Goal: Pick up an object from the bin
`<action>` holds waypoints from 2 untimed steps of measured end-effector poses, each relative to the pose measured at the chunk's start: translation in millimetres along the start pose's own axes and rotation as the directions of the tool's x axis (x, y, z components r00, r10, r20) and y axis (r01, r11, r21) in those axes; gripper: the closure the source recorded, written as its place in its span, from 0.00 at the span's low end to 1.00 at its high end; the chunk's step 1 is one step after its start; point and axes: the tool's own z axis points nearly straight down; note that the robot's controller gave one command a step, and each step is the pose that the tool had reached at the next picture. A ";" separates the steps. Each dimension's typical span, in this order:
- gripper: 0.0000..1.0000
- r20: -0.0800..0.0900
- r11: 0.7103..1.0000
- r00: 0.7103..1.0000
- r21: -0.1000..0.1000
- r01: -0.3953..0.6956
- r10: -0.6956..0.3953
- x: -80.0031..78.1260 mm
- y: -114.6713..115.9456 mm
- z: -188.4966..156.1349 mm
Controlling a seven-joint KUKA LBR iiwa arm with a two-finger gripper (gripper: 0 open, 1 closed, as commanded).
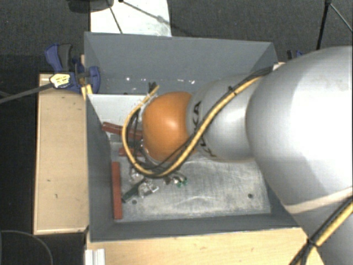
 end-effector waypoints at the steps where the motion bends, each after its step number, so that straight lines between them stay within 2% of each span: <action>1: 1.00 0.000 1.000 1.000 0.000 0.000 0.000 0.0 0.0 0.0; 2: 1.00 0.006 0.982 0.982 0.004 0.191 -0.191 -30.6 1.9 -197.4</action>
Offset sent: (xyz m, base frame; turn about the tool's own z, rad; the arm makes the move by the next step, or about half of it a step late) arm 0.0225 0.0162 0.1926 -0.1932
